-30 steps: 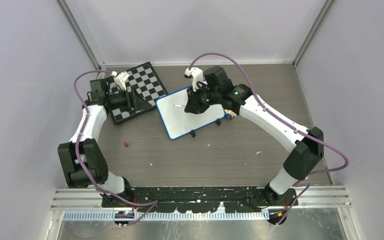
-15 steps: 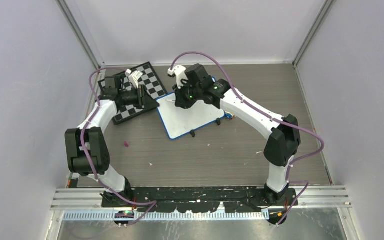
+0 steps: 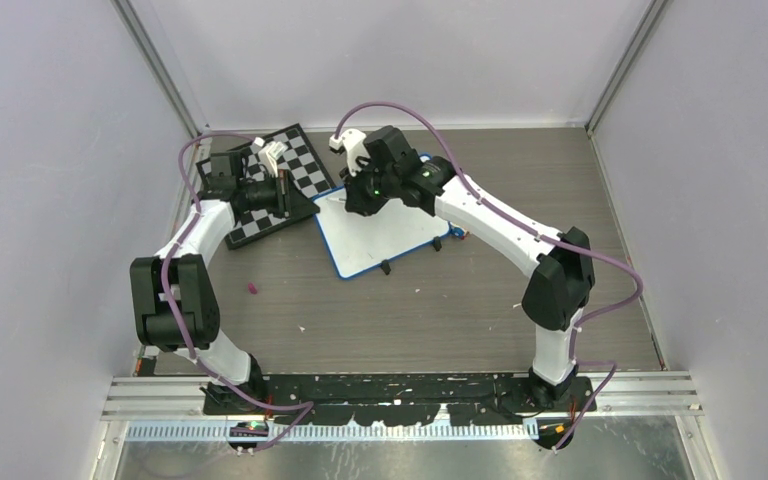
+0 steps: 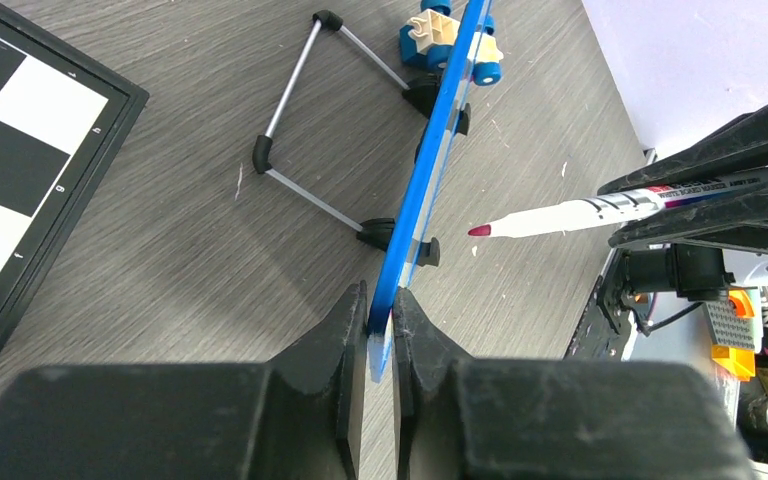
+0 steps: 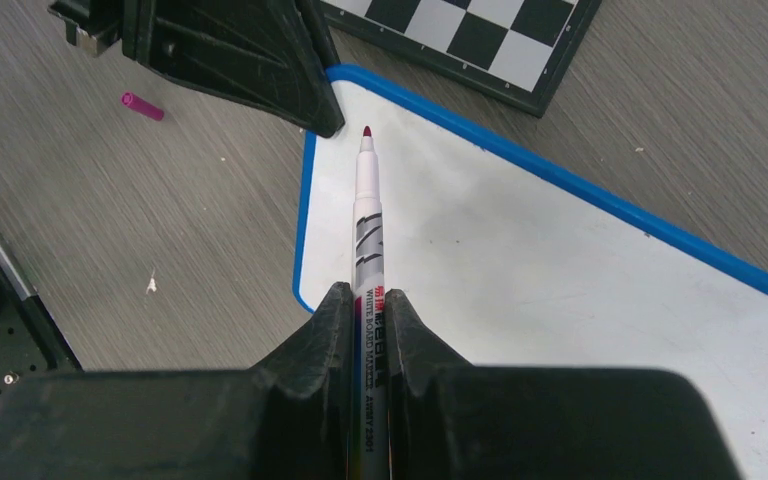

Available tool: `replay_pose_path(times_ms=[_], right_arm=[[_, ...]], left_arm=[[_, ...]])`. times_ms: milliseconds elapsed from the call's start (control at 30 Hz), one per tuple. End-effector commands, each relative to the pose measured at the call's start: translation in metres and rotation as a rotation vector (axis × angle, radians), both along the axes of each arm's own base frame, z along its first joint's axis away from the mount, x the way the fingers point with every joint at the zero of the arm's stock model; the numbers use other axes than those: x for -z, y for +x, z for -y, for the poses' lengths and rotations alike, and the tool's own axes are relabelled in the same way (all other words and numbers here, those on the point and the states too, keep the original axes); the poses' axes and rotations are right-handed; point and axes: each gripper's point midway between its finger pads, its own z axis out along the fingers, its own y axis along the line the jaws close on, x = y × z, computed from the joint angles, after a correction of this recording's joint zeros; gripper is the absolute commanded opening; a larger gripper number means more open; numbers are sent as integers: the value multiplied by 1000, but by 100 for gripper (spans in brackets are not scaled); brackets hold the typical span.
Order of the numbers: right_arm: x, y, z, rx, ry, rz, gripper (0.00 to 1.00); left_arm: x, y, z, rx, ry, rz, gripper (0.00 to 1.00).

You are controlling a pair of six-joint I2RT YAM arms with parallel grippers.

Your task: Write a sentence on the whiteboard

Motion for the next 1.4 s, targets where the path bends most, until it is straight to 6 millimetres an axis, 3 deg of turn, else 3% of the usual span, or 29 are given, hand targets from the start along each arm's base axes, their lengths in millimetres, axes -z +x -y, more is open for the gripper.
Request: replay_pose_path(times_ms=[0,900,1367], right_arm=[[-22,3,-14,1,39,33,0],[-2,14,-26,18,-30,37,0],[11,8,-13,32,-65,28,0]], left_arm=[[-11,8,-1,14,9,80,9],[-10,7,1,13,28,90,0],[-9,7,1,13,35,92,0]])
